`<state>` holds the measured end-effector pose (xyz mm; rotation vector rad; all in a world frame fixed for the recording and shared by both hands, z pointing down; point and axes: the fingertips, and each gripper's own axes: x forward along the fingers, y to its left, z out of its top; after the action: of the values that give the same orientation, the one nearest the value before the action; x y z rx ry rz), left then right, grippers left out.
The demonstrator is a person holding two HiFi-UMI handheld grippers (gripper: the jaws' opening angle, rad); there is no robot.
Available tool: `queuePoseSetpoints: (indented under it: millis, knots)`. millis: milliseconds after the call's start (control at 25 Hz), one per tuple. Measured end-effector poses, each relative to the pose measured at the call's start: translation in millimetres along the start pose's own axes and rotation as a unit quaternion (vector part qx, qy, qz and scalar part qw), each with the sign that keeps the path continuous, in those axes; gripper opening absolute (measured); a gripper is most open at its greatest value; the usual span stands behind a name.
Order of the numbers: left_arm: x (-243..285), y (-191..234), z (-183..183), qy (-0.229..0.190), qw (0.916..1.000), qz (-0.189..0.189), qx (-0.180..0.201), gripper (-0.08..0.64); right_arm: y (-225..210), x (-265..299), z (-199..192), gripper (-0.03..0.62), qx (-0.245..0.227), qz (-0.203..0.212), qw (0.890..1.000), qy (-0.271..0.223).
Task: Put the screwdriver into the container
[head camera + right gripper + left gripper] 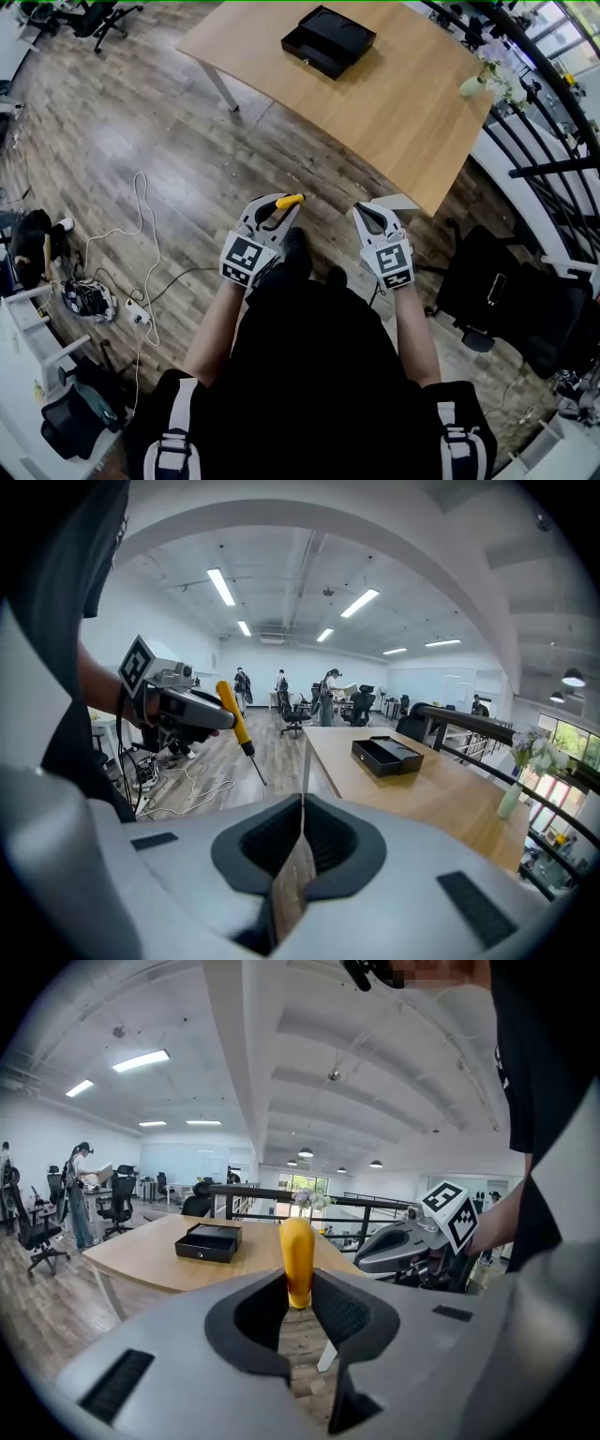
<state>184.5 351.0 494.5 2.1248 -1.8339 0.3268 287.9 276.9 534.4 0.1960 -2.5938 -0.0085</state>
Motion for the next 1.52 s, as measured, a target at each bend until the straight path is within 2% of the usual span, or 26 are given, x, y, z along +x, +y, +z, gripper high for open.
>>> queuePoseSetpoints:
  millis: [320,560,1000,1520]
  knots:
    - [20.2,26.6,17.6,-0.009,0.9990,-0.038,0.021,0.083,-13.2,20.7,9.9,0.028,0.015,-0.032,0.999,0.005]
    - [18.7,48.5,21.6,-0.010,0.9984,-0.048,0.029,0.083,-11.7,37.1,26.1,0.028,0.015,-0.044,0.999,0.000]
    - [0.0,83.1,9.3,-0.017,0.9989,-0.040,0.020,0.083,4.9,60.7,37.9,0.028,0.000,-0.045,0.999,0.008]
    - [-13.5,103.2,-5.4,-0.018,0.9997,-0.015,-0.004,0.083,11.9,72.0,44.1,0.028,-0.032,-0.029,0.999,0.021]
